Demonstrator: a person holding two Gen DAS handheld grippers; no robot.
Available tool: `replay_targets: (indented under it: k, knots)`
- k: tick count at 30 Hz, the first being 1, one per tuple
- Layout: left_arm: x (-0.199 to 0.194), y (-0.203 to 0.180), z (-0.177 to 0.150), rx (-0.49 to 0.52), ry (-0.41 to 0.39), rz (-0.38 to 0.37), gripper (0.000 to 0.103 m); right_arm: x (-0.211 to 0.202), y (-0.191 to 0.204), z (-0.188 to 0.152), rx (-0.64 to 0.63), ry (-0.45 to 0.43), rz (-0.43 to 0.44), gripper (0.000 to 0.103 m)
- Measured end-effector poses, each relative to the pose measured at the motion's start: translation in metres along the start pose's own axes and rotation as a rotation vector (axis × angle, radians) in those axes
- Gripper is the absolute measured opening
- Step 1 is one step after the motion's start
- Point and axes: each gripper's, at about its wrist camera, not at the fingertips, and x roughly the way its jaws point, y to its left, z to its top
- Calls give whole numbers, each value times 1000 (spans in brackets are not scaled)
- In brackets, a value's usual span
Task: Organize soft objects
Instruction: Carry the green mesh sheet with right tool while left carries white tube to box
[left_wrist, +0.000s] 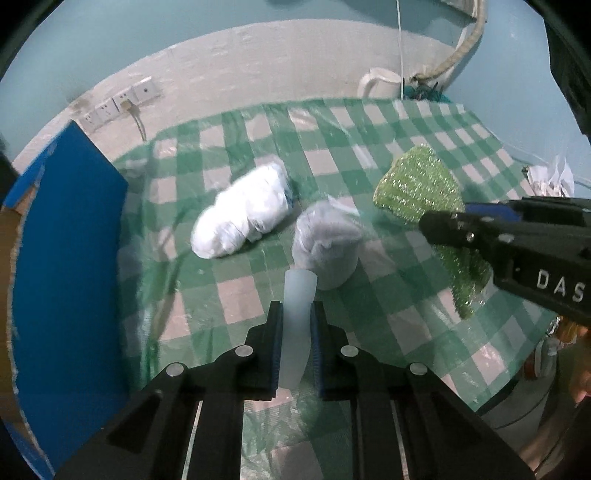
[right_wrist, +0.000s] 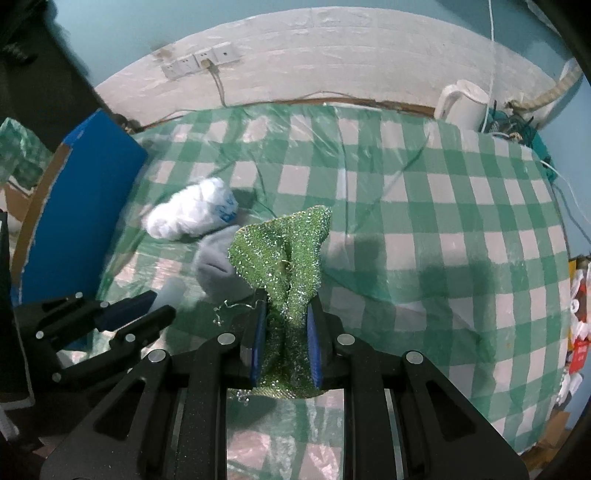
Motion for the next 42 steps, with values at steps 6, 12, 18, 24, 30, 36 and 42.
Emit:
replay_targets:
  k: [6,12,18,24,30,36,42]
  knots:
    - [-21,4,3,-13,-50,37,14,-15,15,5,-31,-35,15,18]
    - [-37,14,1,-27,-74,64,14,-30,28,9,-56,-65,24,18]
    - [-55,23,0,-43,-108,85,14,-42,42,12,-85,-88,37,18]
    - [-72,33,-1,-66,-138,95,14,-53,56,15,-106,-110,48,18]
    - [-80,44,-5,-77,-151,126,14,-63,68,18,-123,-132,62,18]
    - [-88,59,-7,-110,-163,135,14,-71,83,24,-143,-151,69,18]
    - [-98,78,-9,-150,-182,153,14,-75,103,29,-168,-161,83,18]
